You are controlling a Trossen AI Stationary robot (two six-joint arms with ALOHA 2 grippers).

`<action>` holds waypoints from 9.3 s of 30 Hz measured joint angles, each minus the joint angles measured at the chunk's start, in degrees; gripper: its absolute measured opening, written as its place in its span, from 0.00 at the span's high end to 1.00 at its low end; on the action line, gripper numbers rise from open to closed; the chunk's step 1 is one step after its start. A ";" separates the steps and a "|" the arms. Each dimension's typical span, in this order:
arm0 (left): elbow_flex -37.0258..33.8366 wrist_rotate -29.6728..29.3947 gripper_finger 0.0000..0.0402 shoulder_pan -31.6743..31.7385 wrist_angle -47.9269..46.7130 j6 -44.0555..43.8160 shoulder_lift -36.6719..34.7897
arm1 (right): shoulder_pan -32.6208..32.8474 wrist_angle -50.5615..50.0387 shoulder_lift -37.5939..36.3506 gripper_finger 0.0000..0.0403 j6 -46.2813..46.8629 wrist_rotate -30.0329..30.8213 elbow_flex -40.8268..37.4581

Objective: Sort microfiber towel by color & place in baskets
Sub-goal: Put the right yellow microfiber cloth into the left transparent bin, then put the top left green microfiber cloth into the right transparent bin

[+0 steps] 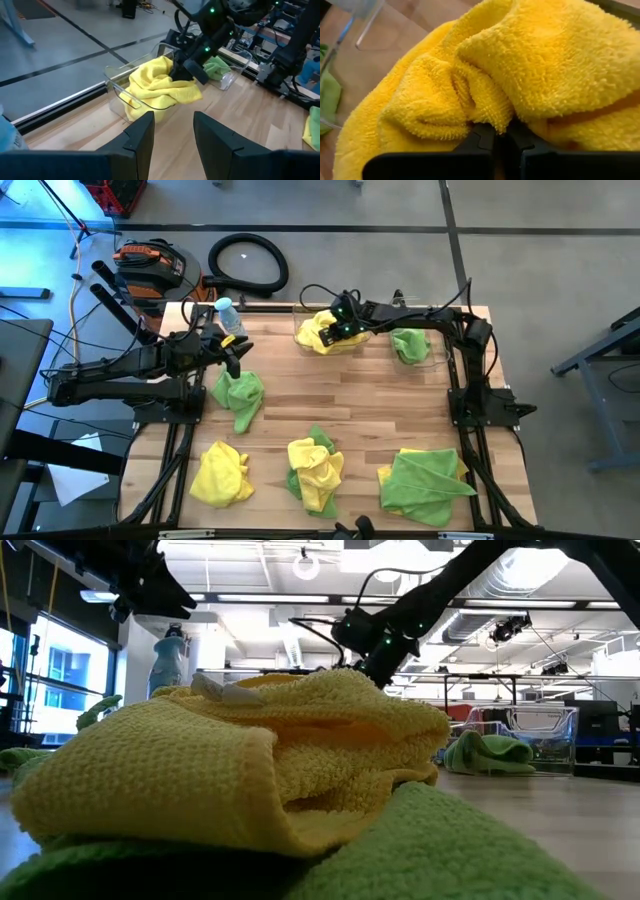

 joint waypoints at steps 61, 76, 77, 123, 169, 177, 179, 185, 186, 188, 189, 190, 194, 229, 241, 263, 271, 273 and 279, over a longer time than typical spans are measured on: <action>0.00 3.79 0.69 -0.11 -3.04 -2.64 0.02 | 4.47 -14.40 3.18 0.68 8.80 9.93 24.29; 0.00 4.42 0.69 -0.13 -3.02 -2.99 0.01 | 2.23 -20.36 20.03 0.80 14.69 3.35 32.37; 0.00 4.49 0.69 -0.13 -3.02 -2.99 0.02 | 2.25 -21.02 20.33 0.80 14.71 3.29 33.30; 0.00 8.27 0.69 -0.11 -4.92 -2.99 0.00 | 5.12 -40.69 28.28 0.99 11.93 -0.39 54.14; -0.02 19.37 0.69 -0.25 -20.44 -5.20 12.65 | 24.36 -24.63 -16.38 1.00 21.31 17.20 7.67; -0.02 20.77 0.69 -2.97 -27.28 -4.28 22.69 | 32.70 -24.41 -23.52 1.00 27.16 20.20 -1.31; -0.02 20.77 0.69 -3.56 -27.36 -3.05 25.20 | 33.92 -24.77 -23.65 1.00 27.31 20.02 -1.84; -0.02 19.44 0.69 -4.58 -27.30 -3.41 33.11 | 37.65 -25.36 -23.72 1.00 22.23 20.84 -3.16; -0.02 19.39 0.70 -4.76 -27.04 -3.44 34.34 | 38.35 -26.12 -23.72 1.00 22.16 22.54 -4.07; -0.02 19.40 0.75 -5.22 -26.86 -3.69 36.60 | 39.43 -26.27 -23.91 1.00 21.98 21.52 -6.42; -0.02 19.40 0.78 -5.44 -26.69 -4.12 37.59 | 39.69 -25.42 -24.11 1.00 21.62 18.56 -7.91; -0.02 19.38 0.82 -5.60 -26.37 -4.58 38.48 | 39.98 -23.72 -24.35 1.00 21.39 15.76 -9.67; -0.02 20.39 0.98 -6.31 -23.87 -8.28 39.95 | 41.45 -12.59 -26.91 1.00 21.51 12.41 -18.88; 63.63 12.03 1.00 -7.59 -23.83 -3.25 66.16 | 23.17 16.88 -61.10 0.50 -13.75 11.37 -46.27; 83.83 20.26 1.00 -5.22 -22.25 1.56 79.37 | 23.17 23.41 -60.51 0.35 -22.62 12.90 -46.25; 88.65 17.77 0.93 -4.92 -20.44 8.14 80.94 | 23.12 18.65 -59.72 0.92 -18.05 12.20 -46.25; 88.74 17.36 0.77 -4.15 -25.08 10.73 80.74 | 23.12 16.47 -59.88 0.98 -17.90 12.28 -46.25; 88.74 17.73 0.75 -4.09 -29.58 12.32 80.61 | 23.14 16.36 -60.60 0.98 -17.55 12.48 -46.20; 85.85 17.78 0.75 -4.32 -38.18 12.23 80.40 | 23.12 4.83 -63.89 0.99 -16.82 17.07 -40.07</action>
